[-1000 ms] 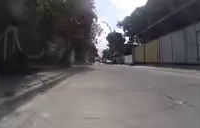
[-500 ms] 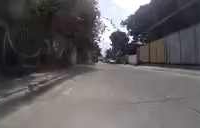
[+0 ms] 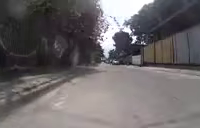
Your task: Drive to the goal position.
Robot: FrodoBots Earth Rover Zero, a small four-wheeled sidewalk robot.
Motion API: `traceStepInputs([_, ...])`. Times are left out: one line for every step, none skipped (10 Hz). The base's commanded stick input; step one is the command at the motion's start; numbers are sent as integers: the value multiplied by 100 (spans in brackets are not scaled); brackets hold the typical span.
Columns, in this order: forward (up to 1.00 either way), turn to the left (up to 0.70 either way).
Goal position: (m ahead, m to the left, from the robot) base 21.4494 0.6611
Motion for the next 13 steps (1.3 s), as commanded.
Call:
traceStepInputs([100,-6])
traceStepInputs([100,0])
traceStepInputs([100,0])
traceStepInputs([100,0])
traceStepInputs([100,0])
traceStepInputs([100,0])
traceStepInputs([100,0])
traceStepInputs([100,0])
traceStepInputs([100,0])
traceStepInputs([100,0])
traceStepInputs([100,0])
traceStepInputs([100,-1])
traceStepInputs([100,-3])
